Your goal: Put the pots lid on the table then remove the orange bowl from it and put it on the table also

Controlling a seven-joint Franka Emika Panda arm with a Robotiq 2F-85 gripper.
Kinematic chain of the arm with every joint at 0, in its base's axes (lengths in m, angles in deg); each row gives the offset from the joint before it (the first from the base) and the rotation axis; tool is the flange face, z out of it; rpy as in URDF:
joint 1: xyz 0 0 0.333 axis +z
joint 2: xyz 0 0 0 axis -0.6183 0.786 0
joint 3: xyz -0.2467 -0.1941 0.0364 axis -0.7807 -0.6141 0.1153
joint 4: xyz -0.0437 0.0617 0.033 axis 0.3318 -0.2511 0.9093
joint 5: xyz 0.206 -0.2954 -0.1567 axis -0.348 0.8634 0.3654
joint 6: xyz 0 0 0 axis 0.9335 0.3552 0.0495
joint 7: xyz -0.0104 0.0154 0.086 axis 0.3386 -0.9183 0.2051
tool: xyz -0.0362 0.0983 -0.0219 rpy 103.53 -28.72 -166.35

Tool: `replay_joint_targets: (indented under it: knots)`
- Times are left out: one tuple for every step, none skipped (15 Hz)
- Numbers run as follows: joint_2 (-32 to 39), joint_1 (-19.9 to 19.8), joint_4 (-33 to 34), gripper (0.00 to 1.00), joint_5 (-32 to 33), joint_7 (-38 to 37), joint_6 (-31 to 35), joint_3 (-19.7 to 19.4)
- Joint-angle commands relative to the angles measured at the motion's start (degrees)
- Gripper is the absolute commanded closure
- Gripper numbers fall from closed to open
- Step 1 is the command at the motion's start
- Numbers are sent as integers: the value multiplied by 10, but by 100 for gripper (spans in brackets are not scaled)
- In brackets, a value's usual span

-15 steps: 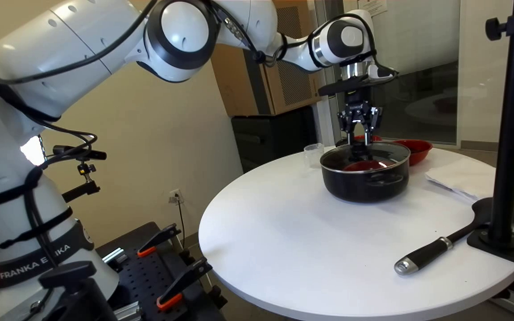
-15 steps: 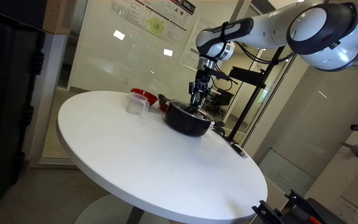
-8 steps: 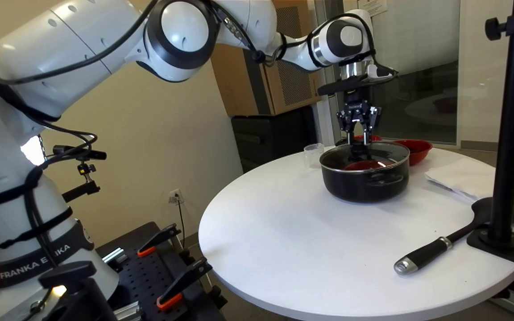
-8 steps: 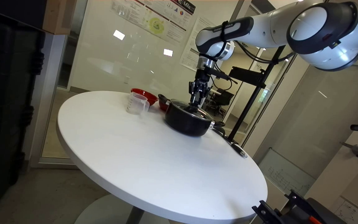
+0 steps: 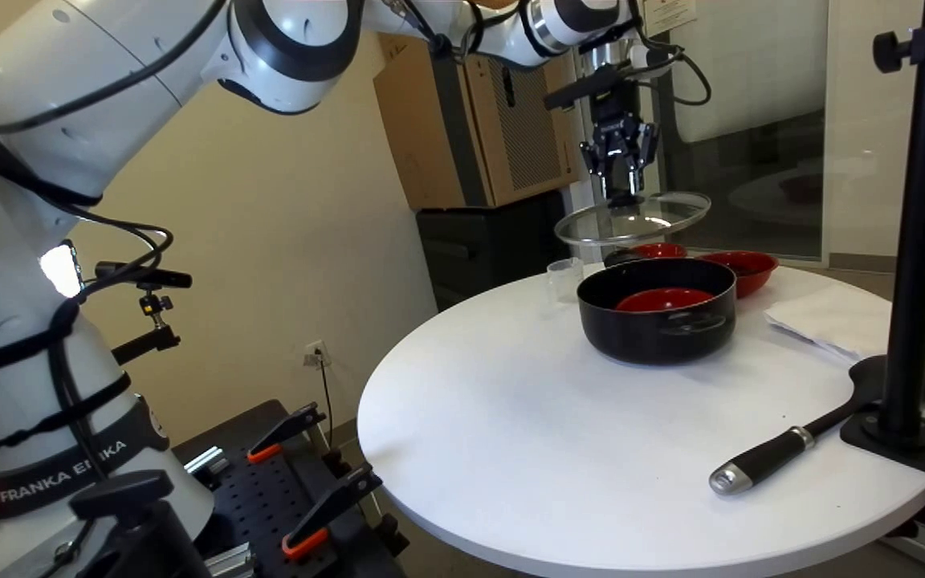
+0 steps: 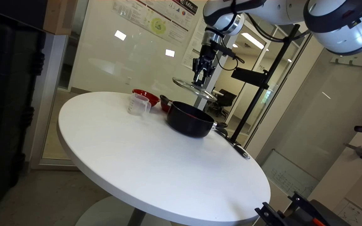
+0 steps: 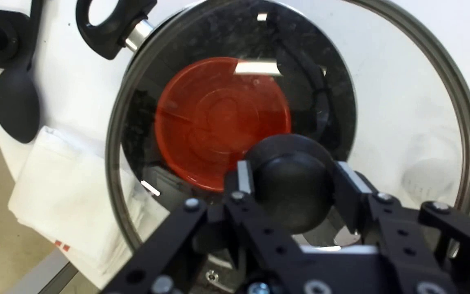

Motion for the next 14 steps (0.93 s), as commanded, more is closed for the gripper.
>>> replay_joint_targets:
  knots:
    - [-52,20,-36,75,7,4,-26,1]
    - [-62,27,-51,75,10,5,-28,0]
    - [-70,33,-66,75,12,5,-28,0]
    - [-81,41,-89,75,14,5,-24,0]
    - [-94,49,-118,75,16,4,-14,-1]
    - [-108,56,-149,75,17,3,-8,0]
    - [-121,64,-181,75,20,4,1,0]
    - [-131,72,-206,75,22,4,5,0]
    - [-143,80,-231,75,25,7,10,1]
    - [-154,87,-256,75,27,11,16,3]
    - [-167,94,-282,75,30,15,24,5]
    - [-180,94,-304,75,40,12,29,20]
    - [-194,99,-330,75,44,13,38,25]
    - [-207,103,-354,75,48,14,46,31]
